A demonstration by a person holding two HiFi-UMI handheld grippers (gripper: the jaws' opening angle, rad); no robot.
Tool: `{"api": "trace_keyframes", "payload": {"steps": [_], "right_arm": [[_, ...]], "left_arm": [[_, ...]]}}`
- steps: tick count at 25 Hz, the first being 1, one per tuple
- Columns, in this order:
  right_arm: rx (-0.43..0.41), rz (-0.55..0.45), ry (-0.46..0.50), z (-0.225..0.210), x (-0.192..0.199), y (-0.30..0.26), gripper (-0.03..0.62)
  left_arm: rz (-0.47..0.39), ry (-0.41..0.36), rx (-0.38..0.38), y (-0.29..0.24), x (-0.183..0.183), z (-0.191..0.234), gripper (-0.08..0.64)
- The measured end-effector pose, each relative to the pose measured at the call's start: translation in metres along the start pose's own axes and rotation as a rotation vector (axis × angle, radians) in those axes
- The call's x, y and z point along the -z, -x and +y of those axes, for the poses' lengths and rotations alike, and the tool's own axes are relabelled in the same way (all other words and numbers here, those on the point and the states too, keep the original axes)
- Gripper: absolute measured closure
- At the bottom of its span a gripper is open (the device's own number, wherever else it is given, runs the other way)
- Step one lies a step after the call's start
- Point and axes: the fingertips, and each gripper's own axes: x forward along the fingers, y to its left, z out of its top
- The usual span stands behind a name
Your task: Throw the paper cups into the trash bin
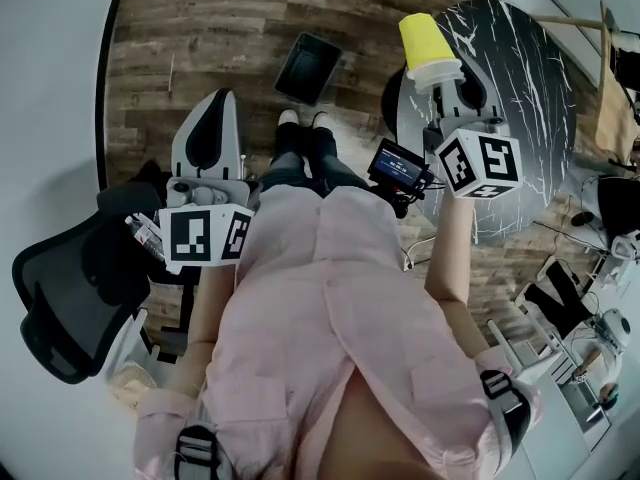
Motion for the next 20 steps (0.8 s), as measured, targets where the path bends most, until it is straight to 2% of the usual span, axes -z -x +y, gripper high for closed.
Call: {"api": "trace_keyframes", "payload": {"steps": [4, 6, 12, 20], "right_arm": [[-0.038, 0.020, -0.005, -0.001, -0.006, 0.009, 0.554], [-0.028, 0.031, -0.013, -0.009, -0.008, 0.021, 0.554], [0.062, 0.082, -0.017, -0.047, 0.004, 0.058, 0.554], [0.193, 0.116, 0.061, -0.101, 0.008, 0.085, 0.554]], "left_arm": [[0.004, 0.000, -0.013, 0.005, 0.001, 0.006, 0.545], [0.002, 0.001, -0.019, 0.007, 0.001, 0.007, 0.545], [-0.003, -0.010, -0.018, 0.010, -0.003, 0.010, 0.545], [-0.009, -0.024, -0.017, 0.009, -0.009, 0.017, 0.545]]}}
